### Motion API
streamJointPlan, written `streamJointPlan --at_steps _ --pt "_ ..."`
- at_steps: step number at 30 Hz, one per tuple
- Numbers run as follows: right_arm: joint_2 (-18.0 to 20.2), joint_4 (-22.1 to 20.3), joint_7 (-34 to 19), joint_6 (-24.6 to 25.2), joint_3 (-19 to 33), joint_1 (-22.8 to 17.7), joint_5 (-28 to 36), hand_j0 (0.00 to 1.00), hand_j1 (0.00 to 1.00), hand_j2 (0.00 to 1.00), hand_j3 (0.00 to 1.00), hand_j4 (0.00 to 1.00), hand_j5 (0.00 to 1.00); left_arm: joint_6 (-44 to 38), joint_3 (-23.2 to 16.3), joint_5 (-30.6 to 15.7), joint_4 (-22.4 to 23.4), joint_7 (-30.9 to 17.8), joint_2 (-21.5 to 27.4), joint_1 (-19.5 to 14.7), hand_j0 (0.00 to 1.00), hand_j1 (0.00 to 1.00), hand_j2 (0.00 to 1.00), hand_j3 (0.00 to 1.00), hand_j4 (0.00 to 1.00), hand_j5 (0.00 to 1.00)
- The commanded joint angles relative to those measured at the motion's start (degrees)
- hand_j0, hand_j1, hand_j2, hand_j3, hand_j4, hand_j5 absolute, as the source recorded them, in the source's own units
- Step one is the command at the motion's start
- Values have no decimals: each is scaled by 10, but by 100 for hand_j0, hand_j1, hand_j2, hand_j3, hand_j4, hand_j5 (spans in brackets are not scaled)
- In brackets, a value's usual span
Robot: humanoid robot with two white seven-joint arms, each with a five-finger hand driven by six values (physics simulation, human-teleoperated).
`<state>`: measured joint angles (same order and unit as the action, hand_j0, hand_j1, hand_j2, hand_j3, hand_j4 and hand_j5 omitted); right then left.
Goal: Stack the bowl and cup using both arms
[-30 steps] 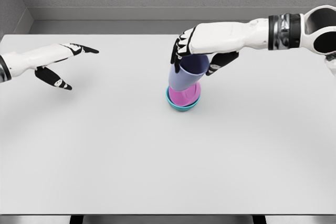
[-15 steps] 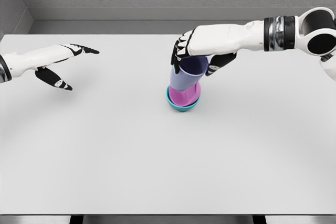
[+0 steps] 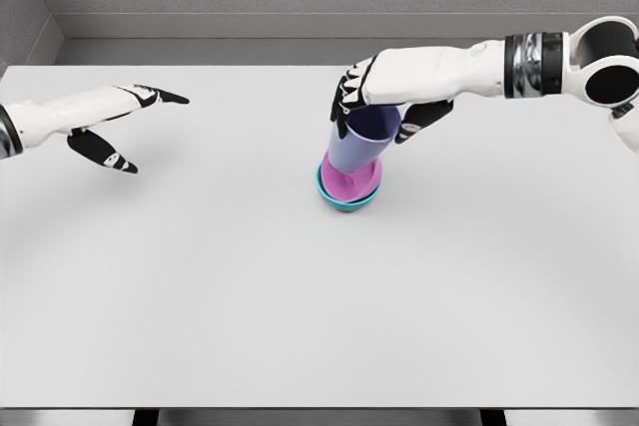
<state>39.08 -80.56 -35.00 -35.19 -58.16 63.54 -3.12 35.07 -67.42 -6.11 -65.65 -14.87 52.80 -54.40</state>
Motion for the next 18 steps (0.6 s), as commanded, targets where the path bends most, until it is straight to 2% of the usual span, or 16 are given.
streamJointPlan --at_steps 1,5,9,18 --pt "0 1 0 2 1 -1 4 59 59 59 59 59 59 -1 1 -4 0 0 0 0 100 100 100 100 100 100" --pt "0 1 0 2 1 -3 3 60 60 60 60 60 60 -1 1 -4 -1 0 0 0 100 100 100 100 100 100" --pt "0 1 0 2 1 -3 -7 75 75 75 75 75 75 -1 0 -4 -5 0 1 0 100 100 100 100 100 100" --pt "-6 -3 0 2 2 -4 -11 84 84 84 84 84 84 -1 0 -4 -5 0 1 0 100 100 100 100 100 100"
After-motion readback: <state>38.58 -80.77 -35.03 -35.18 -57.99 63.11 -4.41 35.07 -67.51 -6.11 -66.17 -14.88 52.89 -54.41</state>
